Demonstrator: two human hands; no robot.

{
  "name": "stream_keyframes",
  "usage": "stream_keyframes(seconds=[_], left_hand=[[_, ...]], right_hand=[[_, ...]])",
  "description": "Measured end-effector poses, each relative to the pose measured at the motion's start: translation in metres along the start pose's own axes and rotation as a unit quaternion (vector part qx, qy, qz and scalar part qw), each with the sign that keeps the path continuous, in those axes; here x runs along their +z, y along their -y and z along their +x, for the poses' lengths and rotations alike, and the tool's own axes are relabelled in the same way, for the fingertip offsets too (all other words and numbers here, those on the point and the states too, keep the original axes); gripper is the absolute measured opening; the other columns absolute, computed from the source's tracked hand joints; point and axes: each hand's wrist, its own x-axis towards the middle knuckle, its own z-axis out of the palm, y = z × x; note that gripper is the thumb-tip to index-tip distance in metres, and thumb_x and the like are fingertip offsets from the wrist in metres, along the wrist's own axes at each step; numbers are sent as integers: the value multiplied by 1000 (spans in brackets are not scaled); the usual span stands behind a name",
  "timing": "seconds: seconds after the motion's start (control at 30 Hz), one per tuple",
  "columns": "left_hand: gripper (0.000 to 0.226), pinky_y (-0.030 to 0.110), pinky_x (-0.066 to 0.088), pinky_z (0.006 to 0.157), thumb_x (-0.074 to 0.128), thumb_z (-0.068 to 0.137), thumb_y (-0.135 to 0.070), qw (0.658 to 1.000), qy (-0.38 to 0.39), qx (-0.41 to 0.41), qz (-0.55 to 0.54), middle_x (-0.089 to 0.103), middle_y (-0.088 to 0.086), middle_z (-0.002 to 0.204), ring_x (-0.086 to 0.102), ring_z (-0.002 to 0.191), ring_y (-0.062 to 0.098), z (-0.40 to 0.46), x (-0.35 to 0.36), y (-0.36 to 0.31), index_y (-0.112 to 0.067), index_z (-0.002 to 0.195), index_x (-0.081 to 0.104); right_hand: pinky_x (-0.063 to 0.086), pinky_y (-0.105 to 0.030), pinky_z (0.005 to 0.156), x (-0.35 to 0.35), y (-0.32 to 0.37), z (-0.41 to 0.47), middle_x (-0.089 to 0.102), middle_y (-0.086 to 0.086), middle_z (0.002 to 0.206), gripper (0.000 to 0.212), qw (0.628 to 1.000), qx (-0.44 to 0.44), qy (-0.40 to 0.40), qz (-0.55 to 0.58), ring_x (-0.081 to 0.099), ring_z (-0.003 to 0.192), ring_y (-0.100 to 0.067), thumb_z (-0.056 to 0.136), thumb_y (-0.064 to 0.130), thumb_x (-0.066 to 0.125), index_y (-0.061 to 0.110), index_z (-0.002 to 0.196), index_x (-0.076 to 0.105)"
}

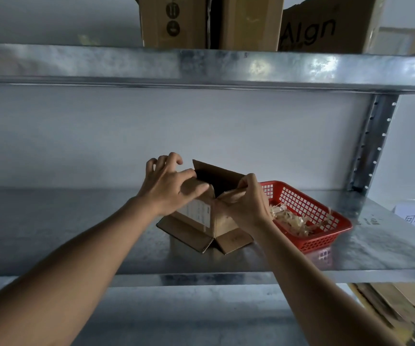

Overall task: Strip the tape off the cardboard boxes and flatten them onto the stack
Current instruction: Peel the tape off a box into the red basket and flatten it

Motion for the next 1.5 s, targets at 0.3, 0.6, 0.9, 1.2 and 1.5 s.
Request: stream_keyframes(seconds=[0.3, 0.6, 0.9, 1.2, 1.5], left_hand=[[68, 37, 42, 93, 43, 90, -75, 943, 38, -152, -293, 52, -2, 131, 54, 121, 19, -1, 1, 16, -31, 140, 52], [119, 34, 46, 99, 77, 93, -21, 850, 93, -242, -459, 55, -7, 133, 54, 124, 17, -14, 33, 30, -39, 159, -20], [80, 33, 48, 99, 58, 105, -16, 854, -32, -267, -446, 48, -9, 141, 49, 131, 15, -19, 35, 38, -33, 160, 3], [44, 32, 53, 73, 43, 110, -30, 926, 56, -289, -238, 28, 8, 125, 60, 100, 28, -29, 35, 49, -32, 153, 33], [27, 40, 40, 78, 41, 109, -35, 947, 97, -283, -118, 19, 13, 146, 51, 110, 39, -41, 25, 44, -16, 128, 43]], right_hand=[[62, -46, 70, 2, -9, 12, 57, -6, 108, 86, 996, 8, 31, 87, 62, 99, -27, 48, 50, 87, 32, 106, 25], [64, -47, 81, 11, -18, 14, 57, -14, 119, 104, 975, 47, 15, 215, 68, 108, -28, 48, 46, 88, 32, 121, 16], [59, -27, 73, 28, -26, 18, 67, -2, 109, 96, 971, 42, -63, 226, 69, 97, -13, 82, 5, 83, 36, 147, 19], [50, -33, 90, 60, -15, -1, 47, 0, 141, 63, 1000, 16, 19, 18, 50, 121, -19, 90, 50, 75, 46, 147, 47], [54, -48, 103, 59, 3, -22, 44, -3, 153, 84, 993, 75, 93, 16, 52, 132, -26, 88, 49, 76, 38, 158, 31]])
